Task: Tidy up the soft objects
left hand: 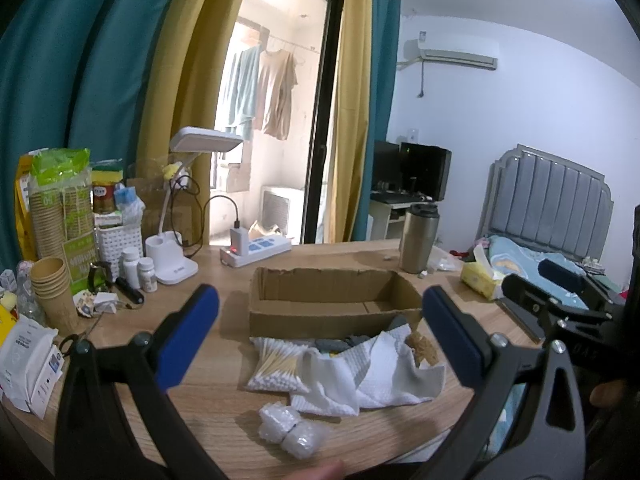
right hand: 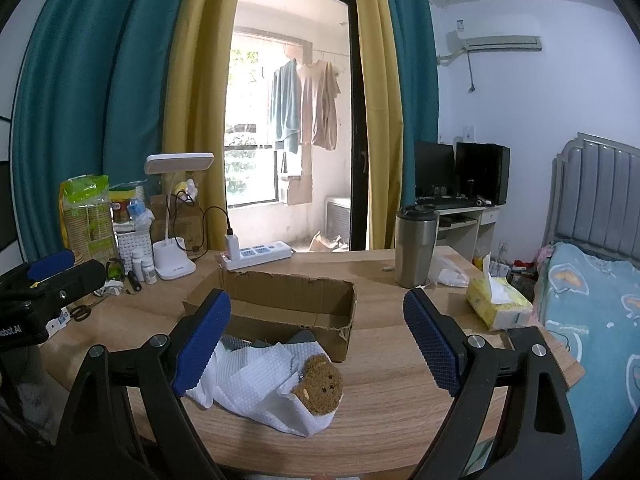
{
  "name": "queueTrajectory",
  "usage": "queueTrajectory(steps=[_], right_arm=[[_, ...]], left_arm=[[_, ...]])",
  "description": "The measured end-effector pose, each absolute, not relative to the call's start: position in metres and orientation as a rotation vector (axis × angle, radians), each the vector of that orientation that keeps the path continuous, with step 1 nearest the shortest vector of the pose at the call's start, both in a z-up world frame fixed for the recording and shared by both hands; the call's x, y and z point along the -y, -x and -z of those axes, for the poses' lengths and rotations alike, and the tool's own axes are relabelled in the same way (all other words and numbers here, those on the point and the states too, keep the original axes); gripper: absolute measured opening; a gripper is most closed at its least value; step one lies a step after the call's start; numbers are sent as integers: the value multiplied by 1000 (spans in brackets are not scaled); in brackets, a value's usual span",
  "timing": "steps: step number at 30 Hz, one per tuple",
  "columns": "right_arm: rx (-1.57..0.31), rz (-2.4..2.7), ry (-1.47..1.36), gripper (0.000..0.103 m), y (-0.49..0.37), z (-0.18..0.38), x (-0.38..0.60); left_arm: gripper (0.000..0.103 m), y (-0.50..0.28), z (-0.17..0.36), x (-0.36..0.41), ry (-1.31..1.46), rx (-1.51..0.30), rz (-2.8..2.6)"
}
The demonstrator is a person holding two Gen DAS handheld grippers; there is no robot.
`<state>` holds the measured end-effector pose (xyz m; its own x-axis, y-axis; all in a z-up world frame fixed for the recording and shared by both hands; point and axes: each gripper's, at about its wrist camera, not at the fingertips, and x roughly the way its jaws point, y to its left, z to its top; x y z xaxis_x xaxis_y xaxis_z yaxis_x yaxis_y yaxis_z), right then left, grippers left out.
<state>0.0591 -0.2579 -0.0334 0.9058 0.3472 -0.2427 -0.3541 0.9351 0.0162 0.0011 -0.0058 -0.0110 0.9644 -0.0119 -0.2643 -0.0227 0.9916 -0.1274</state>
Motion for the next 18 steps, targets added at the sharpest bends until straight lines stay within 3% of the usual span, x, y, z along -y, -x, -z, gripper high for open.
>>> queueTrajectory(steps=[18], right_arm=[[-264, -369, 36, 91, -63, 40, 253]], left_arm=[[102, -3, 15, 6, 132, -281, -9]])
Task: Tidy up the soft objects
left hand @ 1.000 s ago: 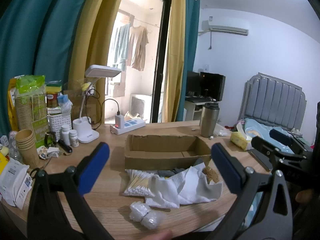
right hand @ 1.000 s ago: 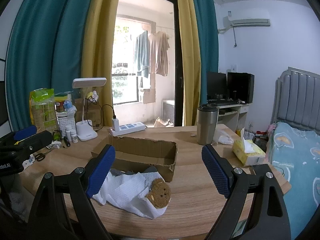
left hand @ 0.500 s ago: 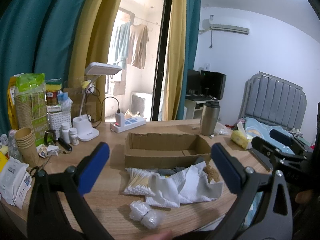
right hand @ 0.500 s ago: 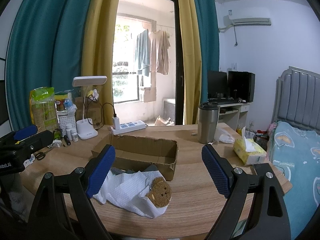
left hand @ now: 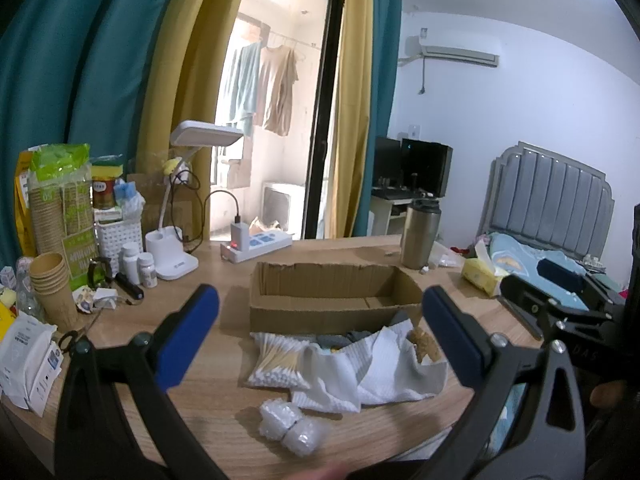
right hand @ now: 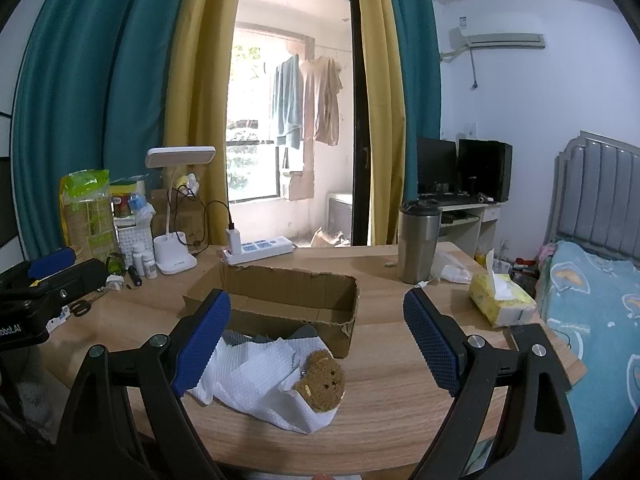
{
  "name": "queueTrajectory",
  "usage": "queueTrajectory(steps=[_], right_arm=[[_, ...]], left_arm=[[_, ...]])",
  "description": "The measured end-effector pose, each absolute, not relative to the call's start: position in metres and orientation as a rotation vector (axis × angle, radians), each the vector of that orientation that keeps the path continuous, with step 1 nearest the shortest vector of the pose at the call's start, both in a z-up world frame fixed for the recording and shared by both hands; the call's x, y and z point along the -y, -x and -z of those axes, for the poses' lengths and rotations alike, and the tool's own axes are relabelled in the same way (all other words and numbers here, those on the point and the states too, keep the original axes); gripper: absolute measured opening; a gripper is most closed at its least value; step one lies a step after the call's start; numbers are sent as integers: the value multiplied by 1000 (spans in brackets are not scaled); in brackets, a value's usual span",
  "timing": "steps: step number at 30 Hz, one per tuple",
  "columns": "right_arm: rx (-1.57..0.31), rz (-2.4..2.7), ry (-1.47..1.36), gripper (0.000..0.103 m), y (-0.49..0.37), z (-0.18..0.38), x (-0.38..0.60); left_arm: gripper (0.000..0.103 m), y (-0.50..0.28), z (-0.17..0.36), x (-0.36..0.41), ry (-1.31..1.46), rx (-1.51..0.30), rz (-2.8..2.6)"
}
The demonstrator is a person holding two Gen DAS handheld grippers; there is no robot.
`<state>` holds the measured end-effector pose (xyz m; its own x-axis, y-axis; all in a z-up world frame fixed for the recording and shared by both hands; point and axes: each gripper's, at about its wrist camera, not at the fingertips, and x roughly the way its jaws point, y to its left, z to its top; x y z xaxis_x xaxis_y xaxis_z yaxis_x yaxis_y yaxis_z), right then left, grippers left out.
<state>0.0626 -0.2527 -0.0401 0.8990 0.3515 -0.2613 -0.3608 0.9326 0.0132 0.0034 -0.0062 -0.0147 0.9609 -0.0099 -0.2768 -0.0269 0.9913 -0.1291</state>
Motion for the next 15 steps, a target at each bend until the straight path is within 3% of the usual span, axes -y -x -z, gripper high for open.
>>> queueTrajectory(steps=[15], right_arm=[[-364, -374, 53, 91, -85, 67, 245]], left_arm=[[102, -28, 49, 2, 146, -440, 1]])
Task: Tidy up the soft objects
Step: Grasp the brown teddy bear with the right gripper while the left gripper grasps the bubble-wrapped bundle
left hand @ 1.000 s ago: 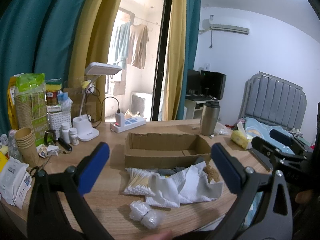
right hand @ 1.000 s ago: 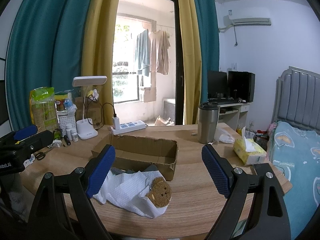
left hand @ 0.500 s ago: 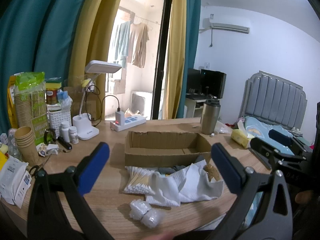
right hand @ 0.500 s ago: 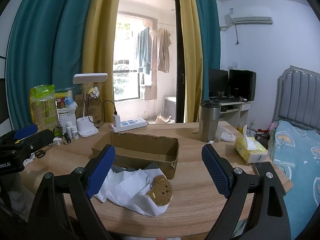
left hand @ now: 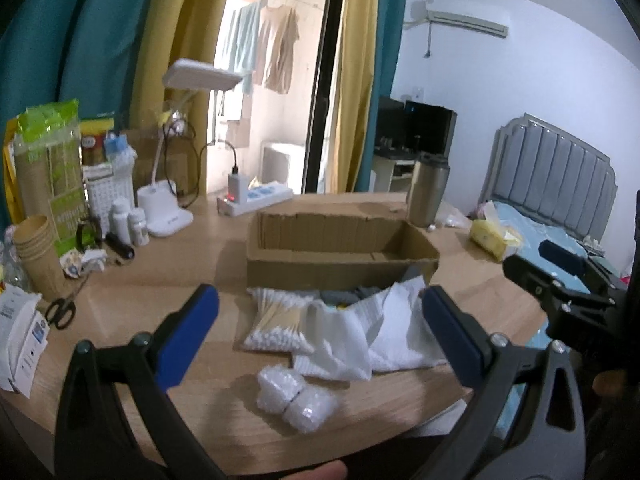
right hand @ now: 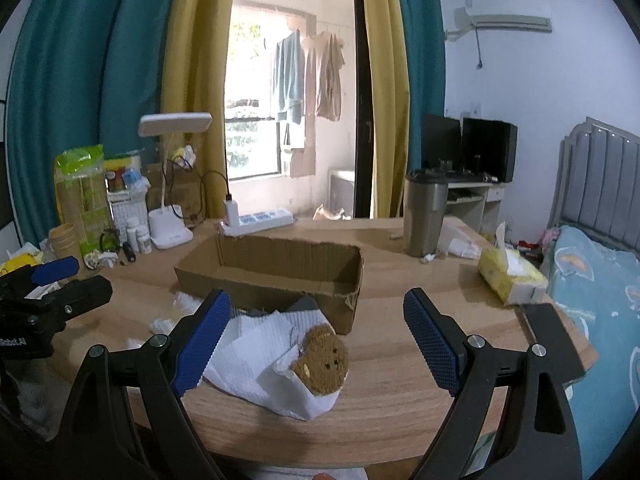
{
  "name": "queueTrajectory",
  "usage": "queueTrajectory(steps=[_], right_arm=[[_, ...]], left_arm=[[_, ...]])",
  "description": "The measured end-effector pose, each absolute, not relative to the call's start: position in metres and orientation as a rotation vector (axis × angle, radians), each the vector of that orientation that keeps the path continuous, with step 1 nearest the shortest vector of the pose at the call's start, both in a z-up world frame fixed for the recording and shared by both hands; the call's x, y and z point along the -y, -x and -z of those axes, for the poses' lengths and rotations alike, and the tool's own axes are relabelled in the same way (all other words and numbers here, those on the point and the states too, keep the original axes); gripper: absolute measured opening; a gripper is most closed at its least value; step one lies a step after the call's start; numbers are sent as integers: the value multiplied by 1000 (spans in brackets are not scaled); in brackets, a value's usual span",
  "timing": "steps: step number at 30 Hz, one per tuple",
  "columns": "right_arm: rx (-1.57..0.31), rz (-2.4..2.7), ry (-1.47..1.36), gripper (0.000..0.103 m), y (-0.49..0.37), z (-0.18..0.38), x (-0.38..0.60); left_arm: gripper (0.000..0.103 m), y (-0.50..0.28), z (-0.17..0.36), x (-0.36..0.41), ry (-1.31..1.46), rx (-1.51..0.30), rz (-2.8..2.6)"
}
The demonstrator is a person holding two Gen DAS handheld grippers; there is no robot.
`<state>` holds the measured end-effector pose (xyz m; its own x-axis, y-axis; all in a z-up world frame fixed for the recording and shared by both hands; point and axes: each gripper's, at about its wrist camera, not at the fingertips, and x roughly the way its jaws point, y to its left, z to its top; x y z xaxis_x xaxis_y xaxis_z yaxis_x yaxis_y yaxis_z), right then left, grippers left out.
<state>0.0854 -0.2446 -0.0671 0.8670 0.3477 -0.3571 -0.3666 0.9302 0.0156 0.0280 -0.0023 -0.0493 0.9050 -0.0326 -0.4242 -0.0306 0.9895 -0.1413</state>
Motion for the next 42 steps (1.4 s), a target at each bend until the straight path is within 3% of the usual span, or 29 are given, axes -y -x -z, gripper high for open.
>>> queueTrajectory(steps=[26, 30, 42], right_arm=[[-566, -311, -14, 91, -150, 140, 256], [-590, -341, -38, 91, -158, 147, 260], [-675, -430, -111, 90, -177, 161, 248]], left_arm=[[101, -70, 139, 2, 39, -761, -26], [73, -74, 147, 6, 8, -804, -20], [56, -75, 154, 12, 0, -845, 22]])
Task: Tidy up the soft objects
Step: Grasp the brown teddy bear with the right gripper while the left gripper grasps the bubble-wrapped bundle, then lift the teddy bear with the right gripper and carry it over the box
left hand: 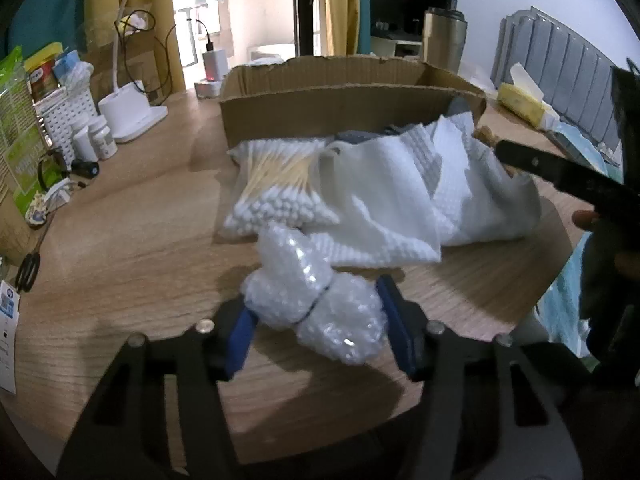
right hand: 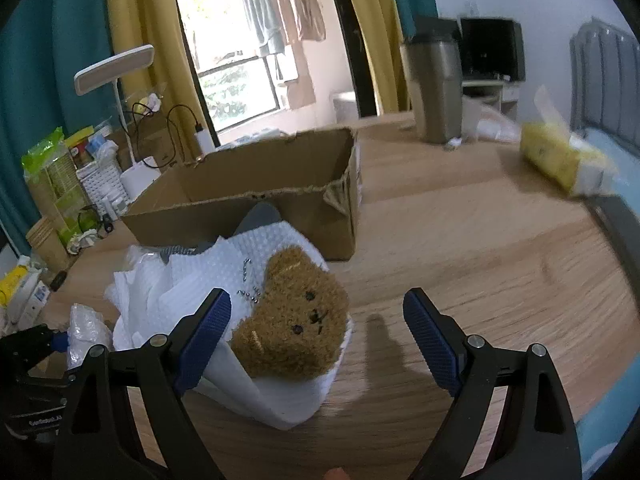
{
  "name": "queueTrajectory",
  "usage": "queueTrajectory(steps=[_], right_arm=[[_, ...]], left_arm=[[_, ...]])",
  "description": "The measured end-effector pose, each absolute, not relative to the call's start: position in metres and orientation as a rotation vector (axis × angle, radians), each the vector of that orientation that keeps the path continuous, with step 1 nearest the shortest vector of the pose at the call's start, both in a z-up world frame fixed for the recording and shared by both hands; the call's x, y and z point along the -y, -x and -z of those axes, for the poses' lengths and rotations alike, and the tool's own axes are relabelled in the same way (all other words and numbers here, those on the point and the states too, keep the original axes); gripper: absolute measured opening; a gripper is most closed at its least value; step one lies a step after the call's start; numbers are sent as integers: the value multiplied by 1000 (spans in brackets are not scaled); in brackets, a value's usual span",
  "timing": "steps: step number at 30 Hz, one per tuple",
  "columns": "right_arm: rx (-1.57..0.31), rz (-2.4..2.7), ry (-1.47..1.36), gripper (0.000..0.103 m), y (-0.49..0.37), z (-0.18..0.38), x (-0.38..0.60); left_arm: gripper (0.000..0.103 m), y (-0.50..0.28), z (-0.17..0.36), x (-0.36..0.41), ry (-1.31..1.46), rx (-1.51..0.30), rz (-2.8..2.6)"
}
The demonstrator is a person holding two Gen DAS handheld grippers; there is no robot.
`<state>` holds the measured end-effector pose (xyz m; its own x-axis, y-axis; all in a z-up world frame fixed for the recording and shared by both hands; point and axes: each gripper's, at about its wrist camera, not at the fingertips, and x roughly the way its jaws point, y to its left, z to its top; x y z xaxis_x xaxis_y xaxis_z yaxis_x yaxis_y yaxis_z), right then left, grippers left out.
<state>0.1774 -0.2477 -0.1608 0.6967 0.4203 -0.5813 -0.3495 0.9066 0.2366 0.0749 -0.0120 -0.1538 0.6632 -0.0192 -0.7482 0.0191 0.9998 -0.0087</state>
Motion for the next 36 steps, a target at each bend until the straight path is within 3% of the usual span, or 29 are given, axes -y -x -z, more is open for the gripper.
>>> queueTrajectory(steps=[4, 6, 8, 12, 36], right_arm=[[-723, -464, -153, 84, -182, 167, 247], [-739, -476, -163, 66, -183, 169, 246], [-749, -496, -169, 58, -184, 170, 244], [-739, -507, -156, 52, -180, 168, 241], [-526, -530, -201, 52, -157, 119, 264]], left_arm=[[55, -73, 151, 11, 6, -835, 33], [54, -72, 149, 11, 7, -827, 38], [54, -71, 146, 10, 11, -815, 37], [54, -70, 140, 9, 18, -794, 42], [54, -79, 111, -2, 67, -665, 48]])
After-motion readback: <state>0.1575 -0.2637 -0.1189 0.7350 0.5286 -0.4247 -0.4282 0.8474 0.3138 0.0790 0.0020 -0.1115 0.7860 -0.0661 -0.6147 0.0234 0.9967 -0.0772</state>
